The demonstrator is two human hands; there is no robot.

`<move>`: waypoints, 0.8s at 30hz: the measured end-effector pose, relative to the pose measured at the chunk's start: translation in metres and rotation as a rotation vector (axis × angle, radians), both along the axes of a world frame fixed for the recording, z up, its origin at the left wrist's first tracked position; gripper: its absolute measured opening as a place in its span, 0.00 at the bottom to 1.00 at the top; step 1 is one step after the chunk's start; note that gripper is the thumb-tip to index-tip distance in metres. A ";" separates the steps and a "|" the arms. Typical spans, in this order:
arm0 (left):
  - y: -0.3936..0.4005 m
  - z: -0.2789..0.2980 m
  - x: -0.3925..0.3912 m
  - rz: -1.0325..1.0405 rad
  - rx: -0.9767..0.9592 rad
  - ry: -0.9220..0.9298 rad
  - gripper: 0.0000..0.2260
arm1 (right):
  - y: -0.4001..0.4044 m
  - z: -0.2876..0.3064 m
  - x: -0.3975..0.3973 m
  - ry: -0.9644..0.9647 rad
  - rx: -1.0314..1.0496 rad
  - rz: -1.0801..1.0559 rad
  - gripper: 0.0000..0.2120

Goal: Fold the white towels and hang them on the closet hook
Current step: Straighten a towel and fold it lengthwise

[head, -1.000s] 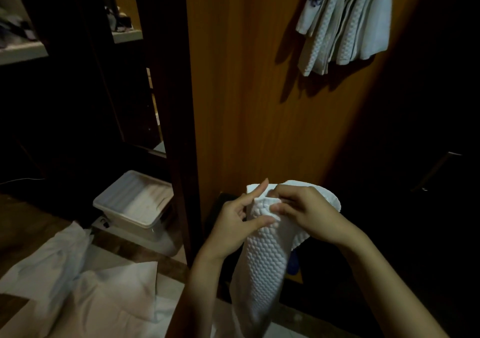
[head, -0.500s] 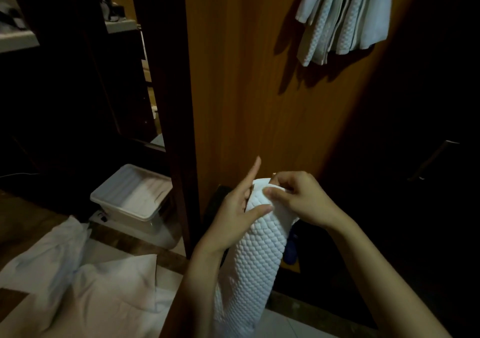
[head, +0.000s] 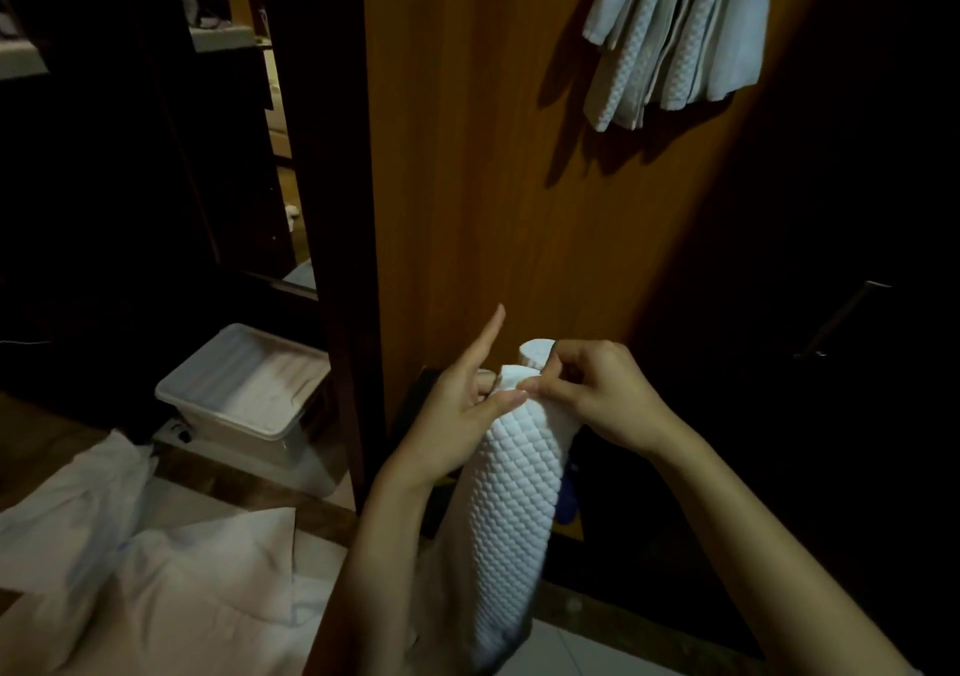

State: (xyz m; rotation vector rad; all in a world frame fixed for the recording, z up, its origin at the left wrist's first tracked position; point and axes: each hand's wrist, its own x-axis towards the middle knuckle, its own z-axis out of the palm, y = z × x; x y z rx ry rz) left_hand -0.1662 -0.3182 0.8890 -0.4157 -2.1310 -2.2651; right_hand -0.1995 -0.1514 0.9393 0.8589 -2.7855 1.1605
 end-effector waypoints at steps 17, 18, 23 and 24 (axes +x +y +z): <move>-0.015 -0.005 0.008 0.235 0.049 0.052 0.19 | 0.010 -0.011 -0.029 0.023 0.674 0.171 0.18; -0.018 -0.006 0.009 0.284 0.053 0.056 0.17 | 0.011 -0.016 -0.029 0.070 0.722 0.140 0.18; -0.036 -0.009 0.013 0.542 0.187 0.004 0.16 | 0.023 -0.035 -0.025 -0.028 0.514 0.166 0.13; -0.040 -0.010 0.013 0.593 0.197 0.002 0.15 | 0.025 -0.039 -0.022 -0.055 0.445 0.154 0.13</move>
